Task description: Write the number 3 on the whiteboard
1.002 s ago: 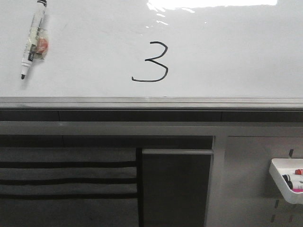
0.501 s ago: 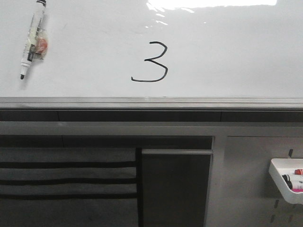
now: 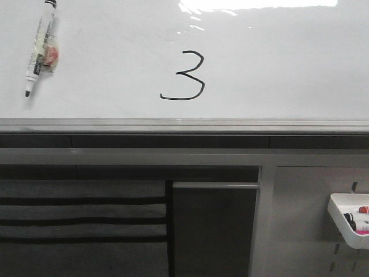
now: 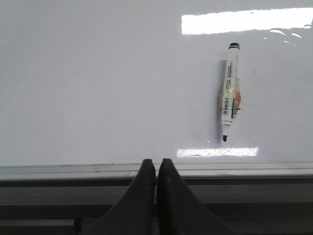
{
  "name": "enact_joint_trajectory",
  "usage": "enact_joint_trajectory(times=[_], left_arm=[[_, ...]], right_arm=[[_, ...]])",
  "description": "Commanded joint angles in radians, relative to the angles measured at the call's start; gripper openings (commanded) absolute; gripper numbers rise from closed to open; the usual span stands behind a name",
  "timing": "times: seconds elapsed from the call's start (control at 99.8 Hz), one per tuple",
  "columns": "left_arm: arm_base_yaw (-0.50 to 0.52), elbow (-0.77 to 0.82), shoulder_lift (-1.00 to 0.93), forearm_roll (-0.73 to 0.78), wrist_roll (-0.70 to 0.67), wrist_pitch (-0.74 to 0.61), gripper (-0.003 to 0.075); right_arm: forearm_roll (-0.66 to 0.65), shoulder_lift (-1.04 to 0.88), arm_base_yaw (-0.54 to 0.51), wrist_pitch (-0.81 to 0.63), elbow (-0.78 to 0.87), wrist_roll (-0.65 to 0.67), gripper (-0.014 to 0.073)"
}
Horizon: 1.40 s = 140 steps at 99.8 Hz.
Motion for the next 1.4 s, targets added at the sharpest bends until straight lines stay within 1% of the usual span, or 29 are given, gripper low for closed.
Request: enact_joint_trajectory(times=[0.0,0.431,0.521,0.591,0.631,0.761,0.831,0.971,1.022,1.092,1.182,1.392], left_arm=[[0.002,0.003,-0.032,0.0,-0.011,-0.072,-0.0018],[0.002,0.003,-0.032,0.0,-0.011,-0.072,-0.0018],[0.002,0.003,-0.032,0.0,-0.011,-0.072,-0.0018],[0.002,0.003,-0.032,0.0,-0.011,-0.072,-0.0018],[0.002,0.003,-0.032,0.0,-0.011,-0.072,-0.0018],[0.002,0.003,-0.032,0.0,-0.011,-0.072,-0.0018],[0.002,0.003,-0.032,0.0,-0.011,-0.072,-0.0018],[0.002,0.003,-0.032,0.0,-0.011,-0.072,-0.0018],[0.002,0.003,-0.032,0.0,-0.011,-0.072,-0.0018],[0.002,0.003,-0.032,0.0,-0.011,-0.072,-0.0018],[0.002,0.003,-0.032,0.0,-0.011,-0.072,-0.0018],[0.002,0.003,-0.032,0.0,-0.011,-0.072,-0.0018]], right_arm=[[0.003,0.004,-0.007,-0.066,-0.024,0.0,-0.0074],[0.003,0.004,-0.007,-0.069,-0.022,0.0,-0.0074],[-0.009,-0.033,-0.015,-0.09,0.005,0.0,-0.0074],[-0.009,-0.08,-0.033,-0.147,0.057,0.0,-0.0074],[-0.009,-0.117,-0.045,-0.204,0.098,0.0,-0.0074],[-0.009,-0.254,-0.096,-0.43,0.303,0.0,-0.0074],[-0.009,-0.332,-0.128,-0.526,0.417,0.0,-0.0074],[0.006,-0.45,-0.189,-0.674,0.619,0.0,-0.0074],[0.008,-0.48,-0.194,-0.732,0.675,0.0,-0.0074],[0.008,-0.51,-0.194,-0.784,0.739,0.0,-0.0074],[0.01,-0.529,-0.194,-0.816,0.788,0.0,-0.0074],[0.01,-0.529,-0.194,-0.815,0.792,0.0,-0.0074]])
